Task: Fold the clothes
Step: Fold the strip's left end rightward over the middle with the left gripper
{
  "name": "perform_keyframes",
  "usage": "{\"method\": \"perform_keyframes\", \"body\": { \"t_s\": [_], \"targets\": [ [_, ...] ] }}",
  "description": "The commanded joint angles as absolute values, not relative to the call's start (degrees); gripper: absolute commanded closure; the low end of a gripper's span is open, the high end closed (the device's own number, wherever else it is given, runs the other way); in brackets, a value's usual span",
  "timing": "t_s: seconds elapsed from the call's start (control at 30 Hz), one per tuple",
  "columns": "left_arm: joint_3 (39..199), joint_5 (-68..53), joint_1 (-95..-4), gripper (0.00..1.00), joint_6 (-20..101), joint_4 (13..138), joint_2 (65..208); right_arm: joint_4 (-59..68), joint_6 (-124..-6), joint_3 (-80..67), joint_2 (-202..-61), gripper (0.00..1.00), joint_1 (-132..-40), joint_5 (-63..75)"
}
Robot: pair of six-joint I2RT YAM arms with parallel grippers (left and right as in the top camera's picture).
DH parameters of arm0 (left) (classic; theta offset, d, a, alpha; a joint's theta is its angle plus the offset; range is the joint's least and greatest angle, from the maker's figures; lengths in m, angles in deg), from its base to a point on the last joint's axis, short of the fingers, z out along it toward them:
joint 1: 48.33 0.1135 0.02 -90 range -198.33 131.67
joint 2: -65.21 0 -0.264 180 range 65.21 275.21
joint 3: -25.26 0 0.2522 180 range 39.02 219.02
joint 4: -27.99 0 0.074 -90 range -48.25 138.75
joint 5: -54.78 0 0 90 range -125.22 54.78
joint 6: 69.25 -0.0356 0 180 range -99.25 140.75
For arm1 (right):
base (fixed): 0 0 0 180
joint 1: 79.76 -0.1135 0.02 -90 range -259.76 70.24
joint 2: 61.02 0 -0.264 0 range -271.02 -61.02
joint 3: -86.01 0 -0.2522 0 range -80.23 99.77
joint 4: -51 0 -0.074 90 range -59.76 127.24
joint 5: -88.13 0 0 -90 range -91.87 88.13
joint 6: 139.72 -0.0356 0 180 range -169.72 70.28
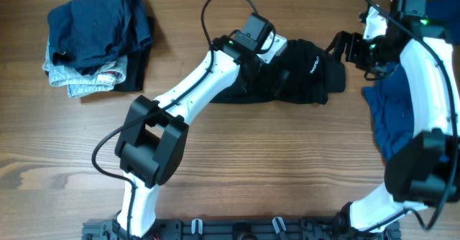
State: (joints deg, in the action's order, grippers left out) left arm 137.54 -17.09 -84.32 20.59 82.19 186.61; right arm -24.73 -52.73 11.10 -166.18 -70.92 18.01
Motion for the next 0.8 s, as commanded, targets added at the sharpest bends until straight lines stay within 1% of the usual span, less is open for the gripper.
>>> {"method": "perform_keyframes", "body": {
  "t_s": [0.0, 0.1, 0.3, 0.47, 0.53, 0.57, 0.7, 0.77],
  "targets": [
    [138.52, -9.46, -85.31, 0.0, 19.5, 81.01, 187.95, -24.91, -51.13, 11.91, -171.52, 0.0, -70.2, 18.31],
    [138.52, -6.47, -86.29, 0.0, 19.5, 79.88, 187.95, -24.71, -48.86, 11.91, -174.07, 0.01, -69.21, 21.11],
    [138.52, -6.55, -88.54, 0.0, 19.52, 78.06, 187.95, -23.88, -48.16, 11.91, -174.32, 0.01, -65.17, 24.76],
    [138.52, -6.84, -83.43, 0.0, 22.32, 79.57, 186.24, -23.79, -46.69, 11.91, -174.34, 0.0, -63.01, 25.2],
    [138.52, -9.33, -81.37, 0.0, 23.74, 80.6, 185.63, -23.2, -46.72, 11.91, -174.56, 0.0, -63.01, 25.2],
    [138.52, -13.33, -79.69, 0.0, 24.96, 80.62, 185.43, -22.55, -46.82, 11.91, -174.95, 0.0, -63.01, 25.2],
    [138.52, -26.2, -77.15, 0.01, 28.87, 74.52, 186.81, -21.63, -46.87, 11.91, -175.36, 0.0, -63.01, 25.2],
    [138.5, -26.81, -77.09, 0.07, 30.49, 71.79, 188.03, -21.48, -46.82, 11.91, -175.36, 0.0, -63.01, 25.13]
  ]
}}
